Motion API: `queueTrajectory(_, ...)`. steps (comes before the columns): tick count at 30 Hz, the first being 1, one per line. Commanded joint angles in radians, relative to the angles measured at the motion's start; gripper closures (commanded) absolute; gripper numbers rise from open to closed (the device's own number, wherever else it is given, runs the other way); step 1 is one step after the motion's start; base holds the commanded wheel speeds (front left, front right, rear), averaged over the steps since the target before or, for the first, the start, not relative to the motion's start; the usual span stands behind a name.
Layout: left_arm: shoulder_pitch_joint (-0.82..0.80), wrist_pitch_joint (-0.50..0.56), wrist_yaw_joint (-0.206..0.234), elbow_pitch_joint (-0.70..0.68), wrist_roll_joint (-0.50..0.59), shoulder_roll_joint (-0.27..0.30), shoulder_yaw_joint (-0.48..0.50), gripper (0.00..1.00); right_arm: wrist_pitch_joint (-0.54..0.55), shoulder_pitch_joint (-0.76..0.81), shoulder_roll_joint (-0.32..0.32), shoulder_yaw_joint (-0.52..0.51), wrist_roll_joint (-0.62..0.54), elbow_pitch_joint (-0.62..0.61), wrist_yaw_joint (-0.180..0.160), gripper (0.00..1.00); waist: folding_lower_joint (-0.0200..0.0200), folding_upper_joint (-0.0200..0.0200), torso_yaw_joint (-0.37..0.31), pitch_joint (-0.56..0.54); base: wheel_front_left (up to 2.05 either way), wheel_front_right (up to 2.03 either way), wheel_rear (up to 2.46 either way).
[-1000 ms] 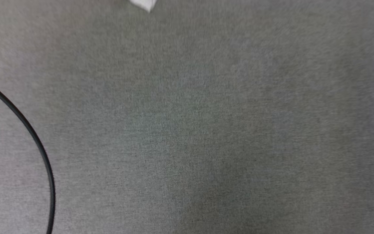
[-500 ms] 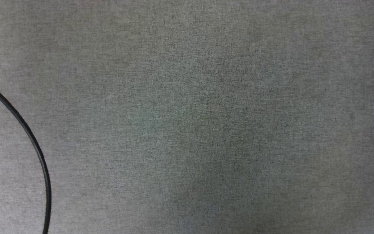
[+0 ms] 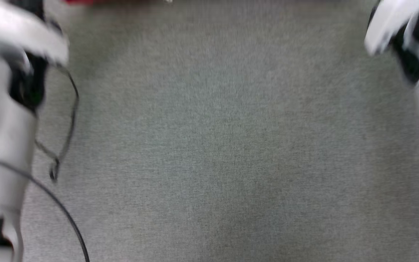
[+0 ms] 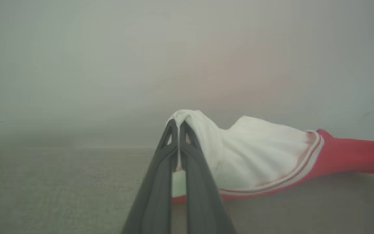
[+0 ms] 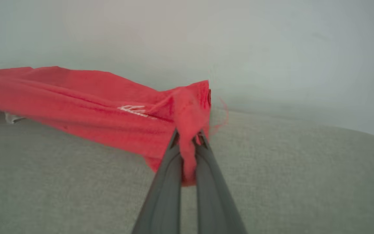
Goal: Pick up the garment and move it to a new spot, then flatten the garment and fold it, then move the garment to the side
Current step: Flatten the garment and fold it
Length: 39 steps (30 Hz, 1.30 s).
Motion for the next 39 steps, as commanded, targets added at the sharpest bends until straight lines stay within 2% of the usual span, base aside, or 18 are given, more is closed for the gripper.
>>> queueTrajectory(1,0.048,-0.007,0.002,-0.010,-0.010,0.011,0.012,1.00,-0.005,0.051,-0.018,0.006,0.011,0.002,-0.002,1.00,0.0000,0.0000,0.006,-0.082,0.00,0.00,0.00)
queueTrajectory(5,0.262,-0.008,0.012,-0.080,-0.025,0.021,0.076,1.00,-0.026,0.228,-0.035,0.036,0.062,-0.022,-0.003,1.00,0.0000,0.0000,0.006,-0.180,0.00,0.00,0.00)
queueTrajectory(12,0.638,-0.009,0.065,-0.236,-0.009,0.002,0.143,1.00,-0.029,0.524,-0.074,0.038,0.119,-0.109,-0.004,1.00,0.0000,0.0000,0.014,-0.317,0.00,0.00,0.00)
queueTrajectory(17,0.864,-0.007,0.115,-0.332,-0.029,0.005,0.160,1.00,-0.011,0.736,-0.093,0.000,0.132,-0.219,-0.007,1.00,0.0000,0.0000,0.017,-0.385,0.00,0.00,0.00)
queueTrajectory(22,1.062,0.026,0.173,-0.450,-0.061,0.011,0.181,1.00,0.043,0.967,-0.090,-0.087,0.104,-0.372,-0.008,1.00,0.0000,0.0000,0.027,-0.449,0.00,0.00,0.00)
queueTrajectory(26,1.210,0.075,0.226,-0.565,-0.085,0.012,0.185,1.00,0.118,1.168,-0.048,-0.187,0.076,-0.534,-0.009,1.00,0.0000,0.0000,0.041,-0.496,0.00,0.00,0.00)
queueTrajectory(32,1.381,0.166,0.295,-0.743,-0.109,0.036,0.183,1.00,0.270,1.430,0.061,-0.316,0.005,-0.809,-0.008,1.00,0.0000,0.0000,0.055,-0.536,0.00,0.00,0.00)
queueTrajectory(36,1.436,0.205,0.327,-0.831,-0.113,0.060,0.190,1.00,0.358,1.517,0.109,-0.355,-0.034,-0.954,-0.008,1.00,0.0000,0.0000,0.053,-0.541,0.00,0.00,0.00)
queueTrajectory(39,1.427,0.222,0.335,-0.876,-0.102,0.069,0.180,1.00,0.394,1.520,0.124,-0.358,-0.058,-1.014,-0.007,1.00,0.0000,0.0000,0.049,-0.541,0.00,0.00,0.00)
